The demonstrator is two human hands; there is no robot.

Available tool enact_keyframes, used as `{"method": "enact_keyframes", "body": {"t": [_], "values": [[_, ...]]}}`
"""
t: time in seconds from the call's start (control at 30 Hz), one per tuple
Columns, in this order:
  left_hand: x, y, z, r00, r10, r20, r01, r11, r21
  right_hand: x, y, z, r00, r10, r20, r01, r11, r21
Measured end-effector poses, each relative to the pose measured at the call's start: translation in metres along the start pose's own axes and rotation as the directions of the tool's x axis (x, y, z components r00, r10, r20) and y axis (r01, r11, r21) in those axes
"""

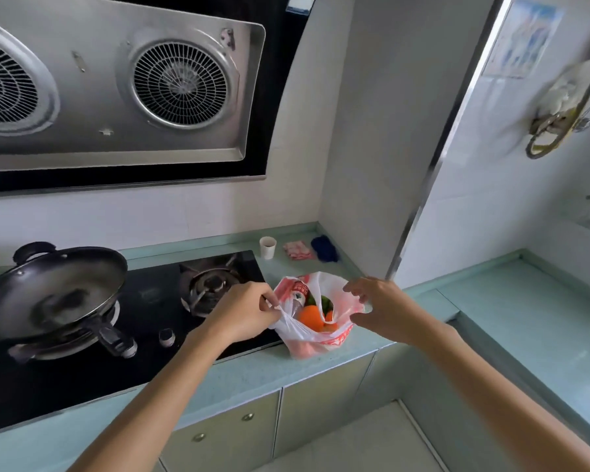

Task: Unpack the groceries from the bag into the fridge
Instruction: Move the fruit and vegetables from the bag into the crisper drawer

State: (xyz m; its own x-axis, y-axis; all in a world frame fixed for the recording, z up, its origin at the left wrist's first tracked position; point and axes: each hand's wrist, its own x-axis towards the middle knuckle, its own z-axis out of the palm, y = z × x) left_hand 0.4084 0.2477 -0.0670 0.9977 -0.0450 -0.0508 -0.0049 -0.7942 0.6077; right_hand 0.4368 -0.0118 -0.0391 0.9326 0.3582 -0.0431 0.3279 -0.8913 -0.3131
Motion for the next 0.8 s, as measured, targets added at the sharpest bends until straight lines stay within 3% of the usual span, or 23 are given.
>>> {"method": "enact_keyframes", "body": {"t": [0.3, 0.63, 0.8], "values": [[0.065, -0.040, 0.024, 0.991, 0.013, 0.135, -0.022, 0.998, 0.059, 0.069, 0.025, 0.047, 0.996, 0.068, 0.053, -0.070, 0.997, 0.027], [0.148, -0.064, 0.047, 0.984, -0.019, 0.178, -0.009, 0.989, 0.150, 0.178, 0.041, 0.111, 0.989, -0.020, 0.149, 0.009, 0.997, 0.077], [0.205, -0.058, 0.078, 0.965, -0.024, 0.262, -0.021, 0.986, 0.168, 0.214, 0.079, 0.138, 0.969, 0.008, 0.248, -0.043, 0.990, 0.135]]}}
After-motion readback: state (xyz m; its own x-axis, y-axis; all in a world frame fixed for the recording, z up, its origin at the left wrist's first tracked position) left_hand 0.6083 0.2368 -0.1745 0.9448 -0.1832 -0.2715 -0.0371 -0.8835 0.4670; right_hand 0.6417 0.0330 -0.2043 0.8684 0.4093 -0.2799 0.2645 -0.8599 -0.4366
